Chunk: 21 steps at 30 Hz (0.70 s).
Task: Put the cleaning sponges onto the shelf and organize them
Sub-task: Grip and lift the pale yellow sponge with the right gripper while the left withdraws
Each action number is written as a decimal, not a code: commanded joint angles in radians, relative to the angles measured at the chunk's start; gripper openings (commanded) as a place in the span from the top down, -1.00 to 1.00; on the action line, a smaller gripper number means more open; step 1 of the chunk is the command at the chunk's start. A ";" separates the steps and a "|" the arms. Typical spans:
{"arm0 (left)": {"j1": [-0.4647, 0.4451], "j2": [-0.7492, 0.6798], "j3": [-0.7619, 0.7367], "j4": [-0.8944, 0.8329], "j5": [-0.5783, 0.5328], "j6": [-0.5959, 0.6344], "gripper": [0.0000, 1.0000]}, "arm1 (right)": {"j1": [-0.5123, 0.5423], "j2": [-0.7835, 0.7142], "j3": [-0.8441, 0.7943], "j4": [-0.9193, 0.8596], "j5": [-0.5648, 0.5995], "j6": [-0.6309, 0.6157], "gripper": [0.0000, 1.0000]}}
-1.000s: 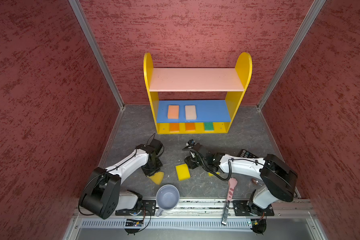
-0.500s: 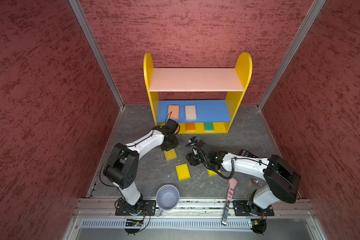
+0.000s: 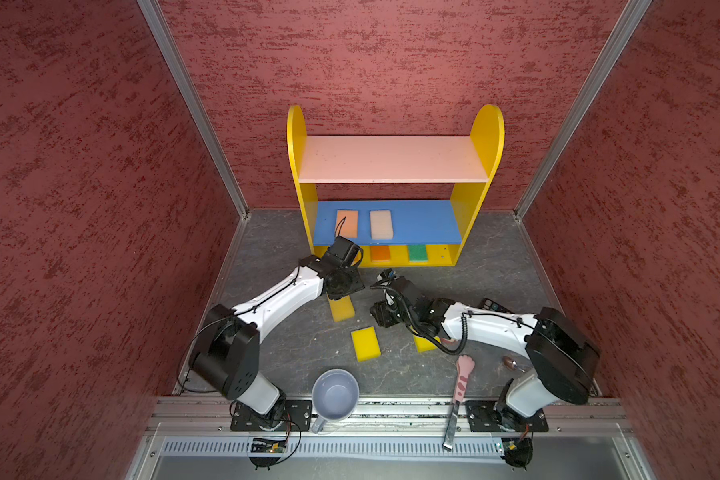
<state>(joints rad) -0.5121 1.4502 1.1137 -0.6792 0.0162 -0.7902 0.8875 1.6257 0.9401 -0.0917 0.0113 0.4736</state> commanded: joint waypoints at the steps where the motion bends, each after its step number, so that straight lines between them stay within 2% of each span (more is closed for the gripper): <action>1: 0.079 -0.150 -0.109 0.007 -0.046 -0.046 -0.11 | 0.006 0.072 0.089 0.026 -0.049 0.013 -0.18; 6: 0.199 -0.459 -0.295 0.025 -0.078 -0.071 -0.11 | 0.023 0.197 0.211 0.020 -0.083 0.008 -0.17; 10: 0.291 -0.643 -0.361 -0.010 -0.088 -0.042 -0.13 | 0.028 0.297 0.305 0.010 -0.095 0.014 -0.17; 16: 0.400 -0.721 -0.420 -0.009 -0.015 -0.027 -0.16 | 0.028 0.414 0.385 -0.017 -0.104 0.038 -0.11; 21: 0.463 -0.711 -0.413 -0.005 0.057 0.004 -0.16 | 0.030 0.455 0.383 0.001 -0.141 0.070 0.17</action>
<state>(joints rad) -0.0750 0.7383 0.6910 -0.6895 0.0196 -0.8211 0.9138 2.0705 1.3079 -0.0921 -0.1017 0.5167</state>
